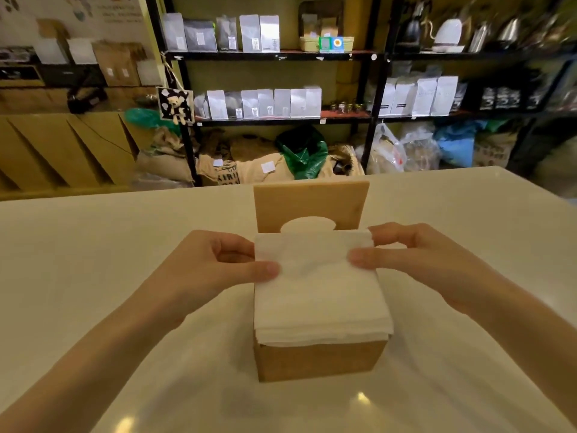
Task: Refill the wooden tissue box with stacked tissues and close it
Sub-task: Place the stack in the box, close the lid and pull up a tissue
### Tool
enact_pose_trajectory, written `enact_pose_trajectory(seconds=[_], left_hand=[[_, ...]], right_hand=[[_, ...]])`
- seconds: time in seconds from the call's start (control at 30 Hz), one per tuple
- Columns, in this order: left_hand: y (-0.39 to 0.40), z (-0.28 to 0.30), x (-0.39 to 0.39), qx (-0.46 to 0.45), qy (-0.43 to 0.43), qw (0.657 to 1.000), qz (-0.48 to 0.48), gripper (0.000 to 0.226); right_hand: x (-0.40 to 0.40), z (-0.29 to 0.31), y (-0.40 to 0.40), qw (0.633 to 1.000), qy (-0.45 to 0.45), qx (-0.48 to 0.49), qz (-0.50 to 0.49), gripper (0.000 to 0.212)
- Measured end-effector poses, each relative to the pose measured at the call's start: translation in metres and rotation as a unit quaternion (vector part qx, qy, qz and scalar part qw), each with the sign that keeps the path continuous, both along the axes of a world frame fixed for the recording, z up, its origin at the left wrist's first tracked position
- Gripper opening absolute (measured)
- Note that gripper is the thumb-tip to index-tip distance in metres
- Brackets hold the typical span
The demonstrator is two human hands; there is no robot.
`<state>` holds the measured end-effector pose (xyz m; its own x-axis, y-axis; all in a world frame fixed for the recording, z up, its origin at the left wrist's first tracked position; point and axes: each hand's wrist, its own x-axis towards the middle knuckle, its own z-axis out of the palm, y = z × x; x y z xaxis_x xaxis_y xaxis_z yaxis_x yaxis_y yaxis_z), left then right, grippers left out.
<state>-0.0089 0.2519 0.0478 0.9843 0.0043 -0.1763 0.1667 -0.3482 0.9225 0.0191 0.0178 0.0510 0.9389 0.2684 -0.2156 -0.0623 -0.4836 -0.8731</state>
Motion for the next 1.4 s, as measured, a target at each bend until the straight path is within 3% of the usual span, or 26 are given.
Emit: enact_pose_trajectory(seconds=[0.07,0.17,0.33,0.4,0.47,0.93,1.07,1.4], left_hand=[[0.000,0.000,0.003,0.012,0.015,1.000,-0.015,0.031],[0.002,0.000,0.004,0.036,0.026,0.998,-0.036,0.042],[0.001,0.000,0.007,0.149,0.010,0.988,-0.031,0.040],[-0.003,0.002,0.008,0.208,0.001,0.977,-0.045,0.022],[-0.004,0.003,0.009,0.252,-0.016,0.967,-0.044,0.022],[-0.018,-0.004,0.011,0.429,-0.030,0.899,-0.084,0.027],[-0.022,-0.006,0.012,0.444,-0.023,0.890,-0.101,0.025],[-0.030,-0.007,0.015,0.483,0.006,0.870,-0.098,0.025]], right_hand=[[0.004,0.001,0.002,1.000,0.006,-0.021,0.004,0.073],[0.008,0.002,0.004,0.999,0.010,-0.030,0.006,0.071],[0.010,-0.001,0.007,0.998,-0.008,-0.060,-0.002,0.024],[0.009,-0.002,0.007,0.994,-0.038,-0.103,0.000,0.018],[0.008,0.000,0.008,0.989,-0.063,-0.134,0.008,0.015],[0.013,-0.007,0.017,0.931,-0.190,-0.306,0.066,0.023],[0.011,-0.011,0.022,0.923,-0.195,-0.322,0.080,0.008],[0.008,-0.015,0.030,0.862,-0.239,-0.441,0.067,0.029]])
